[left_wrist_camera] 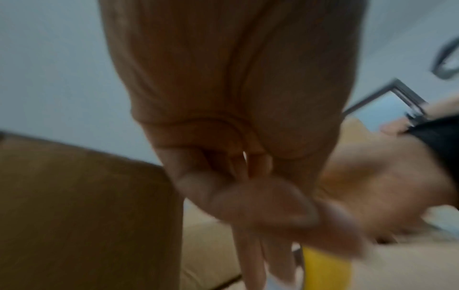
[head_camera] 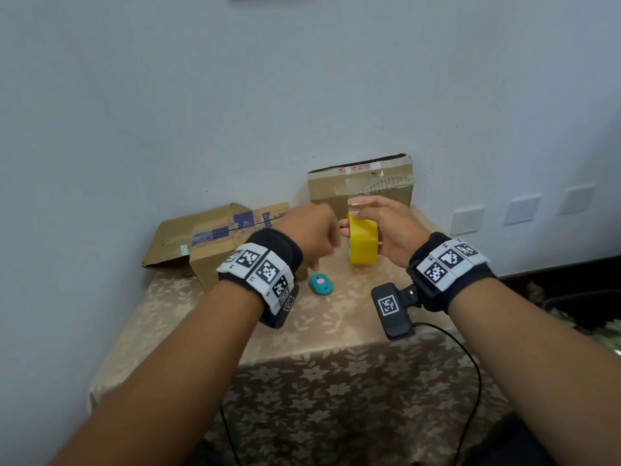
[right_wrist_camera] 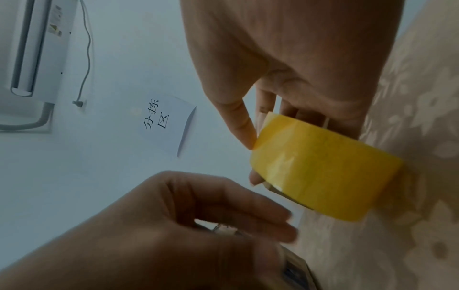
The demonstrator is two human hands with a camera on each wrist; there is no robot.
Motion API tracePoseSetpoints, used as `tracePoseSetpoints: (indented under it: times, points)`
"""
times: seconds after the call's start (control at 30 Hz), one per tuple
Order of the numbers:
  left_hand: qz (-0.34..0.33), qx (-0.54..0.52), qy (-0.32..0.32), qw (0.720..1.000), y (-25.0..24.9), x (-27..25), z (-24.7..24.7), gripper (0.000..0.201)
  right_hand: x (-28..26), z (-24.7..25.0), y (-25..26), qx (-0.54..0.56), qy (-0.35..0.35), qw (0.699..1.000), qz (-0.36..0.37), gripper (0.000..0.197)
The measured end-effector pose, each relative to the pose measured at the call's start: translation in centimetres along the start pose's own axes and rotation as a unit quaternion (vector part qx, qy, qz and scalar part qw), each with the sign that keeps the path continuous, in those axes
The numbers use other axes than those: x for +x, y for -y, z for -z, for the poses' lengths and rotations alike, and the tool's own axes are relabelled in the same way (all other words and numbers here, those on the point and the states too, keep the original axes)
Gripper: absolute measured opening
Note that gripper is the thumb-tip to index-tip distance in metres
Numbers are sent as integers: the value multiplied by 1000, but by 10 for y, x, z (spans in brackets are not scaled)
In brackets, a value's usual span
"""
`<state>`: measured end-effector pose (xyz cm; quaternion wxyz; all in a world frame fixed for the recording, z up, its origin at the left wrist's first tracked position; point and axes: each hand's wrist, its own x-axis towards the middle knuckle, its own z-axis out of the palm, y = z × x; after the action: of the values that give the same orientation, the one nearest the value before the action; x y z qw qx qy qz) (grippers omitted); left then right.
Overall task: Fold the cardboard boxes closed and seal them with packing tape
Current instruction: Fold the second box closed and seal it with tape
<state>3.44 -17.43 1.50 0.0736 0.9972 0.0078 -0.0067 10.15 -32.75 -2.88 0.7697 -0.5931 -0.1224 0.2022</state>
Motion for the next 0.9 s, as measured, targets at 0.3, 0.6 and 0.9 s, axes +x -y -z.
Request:
tracePoseSetpoints:
  times: [0.3,0.6,0.9]
  points:
    - [12,67,180,981,-3,-1,-15,36,0,-1,-1,-12,6,1000,11,36]
    - [19,-13,27,999,-2,-4,-1,19,0,-2,0,-16,-23,998,53,42]
    - [-8,-317,-69,946,1,-5,8,19,0,-4,1,-36,-30,993,108,46]
